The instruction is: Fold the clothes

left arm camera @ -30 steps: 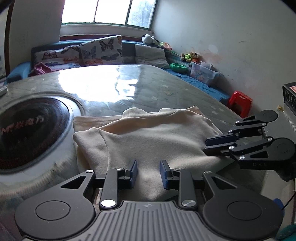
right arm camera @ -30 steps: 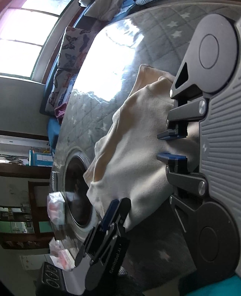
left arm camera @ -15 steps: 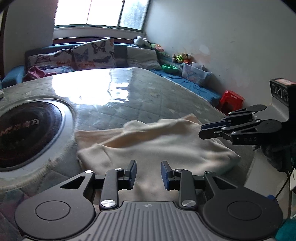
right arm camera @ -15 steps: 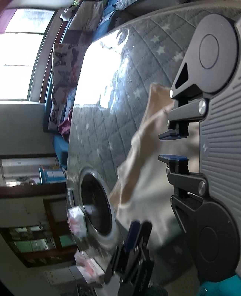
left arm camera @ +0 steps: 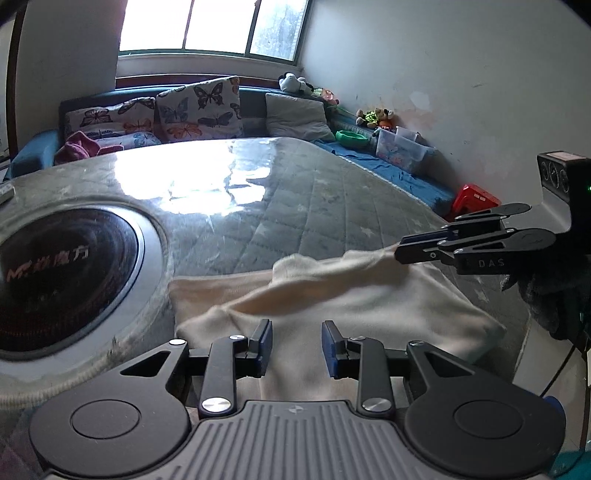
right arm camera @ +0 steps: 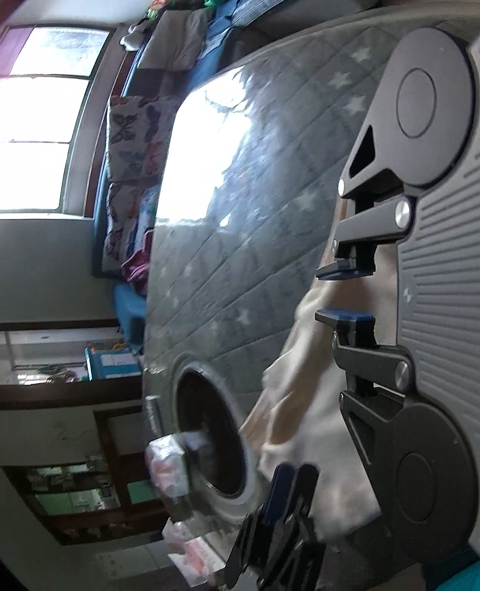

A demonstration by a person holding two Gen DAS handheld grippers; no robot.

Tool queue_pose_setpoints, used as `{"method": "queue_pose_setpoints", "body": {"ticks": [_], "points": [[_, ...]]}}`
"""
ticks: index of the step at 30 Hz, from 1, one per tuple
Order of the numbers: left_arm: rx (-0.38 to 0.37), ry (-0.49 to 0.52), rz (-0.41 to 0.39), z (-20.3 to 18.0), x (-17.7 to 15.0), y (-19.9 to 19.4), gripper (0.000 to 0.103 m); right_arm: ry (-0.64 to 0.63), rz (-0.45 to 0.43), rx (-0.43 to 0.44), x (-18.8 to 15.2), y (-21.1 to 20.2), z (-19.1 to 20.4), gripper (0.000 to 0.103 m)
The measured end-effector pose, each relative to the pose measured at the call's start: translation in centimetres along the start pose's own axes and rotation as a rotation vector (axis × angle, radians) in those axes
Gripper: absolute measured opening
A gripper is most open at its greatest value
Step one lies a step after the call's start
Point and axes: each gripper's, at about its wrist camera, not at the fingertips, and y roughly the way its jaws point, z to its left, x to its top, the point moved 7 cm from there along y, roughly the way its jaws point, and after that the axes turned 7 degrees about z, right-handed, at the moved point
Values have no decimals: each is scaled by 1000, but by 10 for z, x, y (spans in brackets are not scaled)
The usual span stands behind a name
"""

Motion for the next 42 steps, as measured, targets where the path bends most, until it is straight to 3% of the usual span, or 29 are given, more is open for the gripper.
{"method": "queue_pose_setpoints", "body": {"ticks": [12,23,29,42], "points": [[16,-14,39,6,16,42,32,-6,43,-25,1,37,5,14],[56,-60,-10,27,16,8,32,-97,20,29,-3,-8,40,15],[83,-76,-6,33,-1,-13,37,-160,35,85,-18,-26,75,15],[118,-74,13,26,-42,-32,37,-258,66,144,-45,-15,123,16]]}}
